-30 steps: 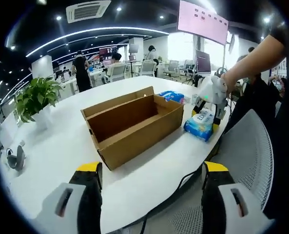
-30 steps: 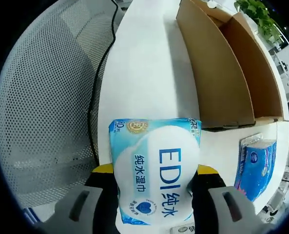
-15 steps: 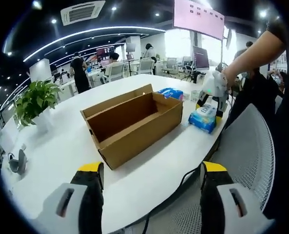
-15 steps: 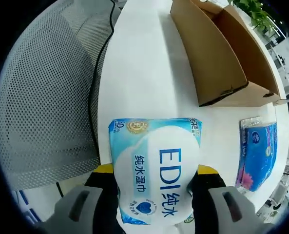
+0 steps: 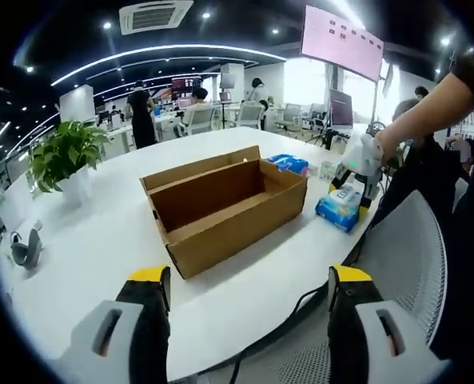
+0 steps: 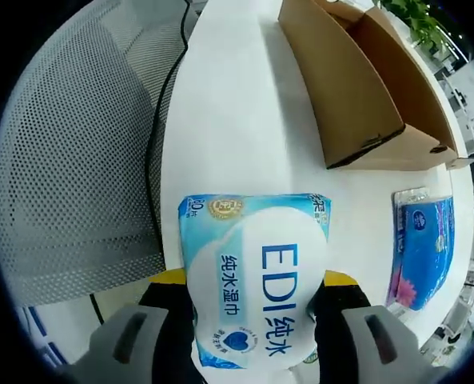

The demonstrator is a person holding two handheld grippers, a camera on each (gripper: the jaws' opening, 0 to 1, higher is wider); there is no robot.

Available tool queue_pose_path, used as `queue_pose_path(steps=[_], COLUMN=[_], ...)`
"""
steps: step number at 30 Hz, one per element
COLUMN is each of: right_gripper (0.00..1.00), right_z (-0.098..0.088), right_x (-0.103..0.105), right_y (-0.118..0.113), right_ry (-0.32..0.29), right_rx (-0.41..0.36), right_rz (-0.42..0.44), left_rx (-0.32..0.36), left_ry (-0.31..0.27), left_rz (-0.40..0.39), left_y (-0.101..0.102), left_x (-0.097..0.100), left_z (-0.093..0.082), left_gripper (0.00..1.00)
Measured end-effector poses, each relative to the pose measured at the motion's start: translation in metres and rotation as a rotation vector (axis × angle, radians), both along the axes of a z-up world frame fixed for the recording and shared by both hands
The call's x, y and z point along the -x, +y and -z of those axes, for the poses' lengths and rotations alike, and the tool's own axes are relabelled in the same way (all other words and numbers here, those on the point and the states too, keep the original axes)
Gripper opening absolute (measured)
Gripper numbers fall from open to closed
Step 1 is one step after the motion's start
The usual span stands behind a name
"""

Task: Operate the shoe box by opening the lid, removing the specified soft item, and placing it in the target area until the item is outside and the box remains undamaged.

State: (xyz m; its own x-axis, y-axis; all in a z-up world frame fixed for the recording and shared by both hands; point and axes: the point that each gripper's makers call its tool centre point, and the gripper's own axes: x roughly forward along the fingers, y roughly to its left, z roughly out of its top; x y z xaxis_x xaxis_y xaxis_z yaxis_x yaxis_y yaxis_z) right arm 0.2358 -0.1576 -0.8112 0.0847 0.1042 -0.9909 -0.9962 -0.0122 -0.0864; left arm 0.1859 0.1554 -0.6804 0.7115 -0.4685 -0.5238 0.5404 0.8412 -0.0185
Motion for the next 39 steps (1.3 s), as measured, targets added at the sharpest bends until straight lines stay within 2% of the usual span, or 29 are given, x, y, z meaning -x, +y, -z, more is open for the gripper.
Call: queue_pose_path(steps=[8,11,14,18,28,33,36,39], right_gripper=[0.57,0.57,0.57,0.57,0.57,0.57,0.57,0.57], right_z=[0.001,0.001,0.001,0.001,0.002,0.002,0.002,0.002], right_x=[-0.004,-0.011,-0.018,-0.030,-0.050,-0.058,-0.061,-0.067], right_y=[-0.001,-0.002,-0.004,-0.006,-0.012,-0.014,-0.014,-0.014], right_ry=[0.003,0.006,0.012,0.006,0.013,0.015,0.025,0.027], right_rx=[-0.017,-0.013,-0.011,-0.022,-0.018,-0.014,-0.020,-0.029], right_rz=[-0.024,-0.027,-0.026,-0.007,-0.009,-0.021,-0.032,-0.019], left_rx=[-0.007,-0.008,-0.013,-0.037,-0.061,-0.043,-0.083,-0.083], left_ry=[0.001,-0.001,0.031,0.038,0.047,0.058,0.048,0.073], left_rz=[-0.003,-0.011,-0.008,-0.019,-0.015,-0.038,-0.019,-0.020], left_y=[-0.001,0.000,0.002,0.007,0.008,0.014,0.016,0.017], left_x=[0.000,0.000,0.004,0.005,0.002,0.006,0.006,0.007], left_z=[0.003,0.002,0.008,0.013,0.014,0.016,0.017,0.020], left_gripper=[0.81,0.80,0.79,0.79,0.78,0.74,0.72,0.72])
